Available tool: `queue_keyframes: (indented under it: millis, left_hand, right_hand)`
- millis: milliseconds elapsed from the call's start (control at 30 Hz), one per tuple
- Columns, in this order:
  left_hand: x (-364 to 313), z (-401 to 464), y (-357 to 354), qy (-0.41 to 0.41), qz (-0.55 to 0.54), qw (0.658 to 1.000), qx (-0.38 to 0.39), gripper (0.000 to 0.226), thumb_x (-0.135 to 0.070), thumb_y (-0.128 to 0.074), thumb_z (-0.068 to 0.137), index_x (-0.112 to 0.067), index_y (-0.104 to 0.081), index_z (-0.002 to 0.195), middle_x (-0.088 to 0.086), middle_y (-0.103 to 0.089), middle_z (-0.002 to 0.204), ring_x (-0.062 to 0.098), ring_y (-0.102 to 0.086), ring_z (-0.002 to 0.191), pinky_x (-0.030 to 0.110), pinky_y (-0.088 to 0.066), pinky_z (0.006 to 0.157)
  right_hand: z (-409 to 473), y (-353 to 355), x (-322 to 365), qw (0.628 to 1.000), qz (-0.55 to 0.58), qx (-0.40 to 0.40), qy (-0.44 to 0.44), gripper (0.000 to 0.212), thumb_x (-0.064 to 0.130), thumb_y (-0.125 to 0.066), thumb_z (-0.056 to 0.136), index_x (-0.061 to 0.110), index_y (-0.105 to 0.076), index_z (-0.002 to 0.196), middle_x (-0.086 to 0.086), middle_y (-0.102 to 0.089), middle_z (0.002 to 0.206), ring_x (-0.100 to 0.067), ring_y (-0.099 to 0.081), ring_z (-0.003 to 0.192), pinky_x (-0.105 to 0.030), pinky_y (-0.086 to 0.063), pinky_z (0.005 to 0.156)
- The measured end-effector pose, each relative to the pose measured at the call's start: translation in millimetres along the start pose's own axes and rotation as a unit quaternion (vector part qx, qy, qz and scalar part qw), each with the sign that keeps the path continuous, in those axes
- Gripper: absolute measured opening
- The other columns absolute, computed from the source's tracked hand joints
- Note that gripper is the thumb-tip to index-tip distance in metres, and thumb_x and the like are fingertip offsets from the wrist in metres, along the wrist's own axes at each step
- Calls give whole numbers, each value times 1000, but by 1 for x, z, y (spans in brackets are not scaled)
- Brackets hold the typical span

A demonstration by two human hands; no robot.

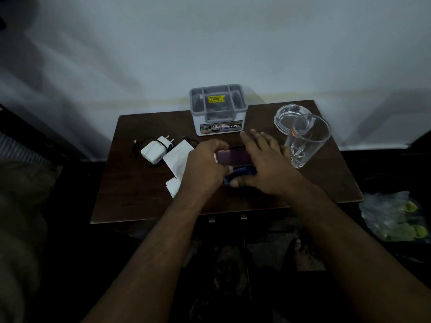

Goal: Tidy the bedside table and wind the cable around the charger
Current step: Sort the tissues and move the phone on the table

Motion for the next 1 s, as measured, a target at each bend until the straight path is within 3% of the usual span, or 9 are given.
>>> queue_keyframes:
  millis: [67,167,367,567,700,833,1000]
  left_hand:
    - [2,1,3,-2,16,1000,1,53,0,-82,72,-16,-68,121,-6,-67,110,5,-54,99,-2,-35,64]
    - [5,2,4,-4,22,1000,4,60,1,-80,74,-15,-64,129,0,-67,125,8,-55,113,14,-37,84]
    - [18,3,4,34,-6,999,13,57,0,-76,80,-17,-60,132,-2,-62,126,19,-57,123,26,-44,94]
    - [32,0,-3,74,47,994,67,58,-13,-69,91,-18,-47,144,10,-57,140,27,-55,127,36,-47,104]
    - [34,-5,-3,77,76,991,80,60,0,-59,89,-16,-45,145,13,-56,141,29,-54,129,38,-46,105]
    - [25,-8,2,60,74,993,63,63,9,-54,85,-15,-48,143,11,-57,139,27,-53,128,33,-46,102]
    - [9,-10,1,20,44,997,60,68,13,-60,82,-16,-51,143,7,-55,143,23,-53,131,32,-45,105]
  right_hand:
    - [4,-13,2,999,-23,43,7,137,79,-74,60,33,9,158,-2,-1,170,-24,5,157,-56,-9,119]
    - [7,-16,4,997,-39,58,14,144,73,-80,55,32,10,158,-6,-9,168,-25,1,157,-57,-6,120]
    - [9,-11,6,995,-74,59,-6,133,80,-74,57,25,-10,159,-11,-23,159,-29,-18,150,-53,-14,119]
    - [-1,-14,4,993,-102,56,-30,131,91,-61,57,23,-12,158,-14,-29,151,-36,-28,142,-53,-22,115]
    - [-6,-10,2,995,-85,24,-38,127,93,-55,57,22,-19,156,-12,-35,147,-34,-33,138,-51,-24,113]
    - [-8,-3,5,996,-76,-4,-44,117,93,-48,62,21,-30,152,-11,-41,140,-33,-39,130,-49,-28,109]
    - [-9,9,15,997,-56,-54,-28,82,81,-50,78,26,-48,138,-6,-46,127,-30,-45,119,-44,-31,101]
Point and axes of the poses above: each hand's wrist, its own z-axis towards the middle knuckle, its own y-axis out of the back of the hand, x = y × z, the point moved 8 cm from there along z, towards the middle knuckle
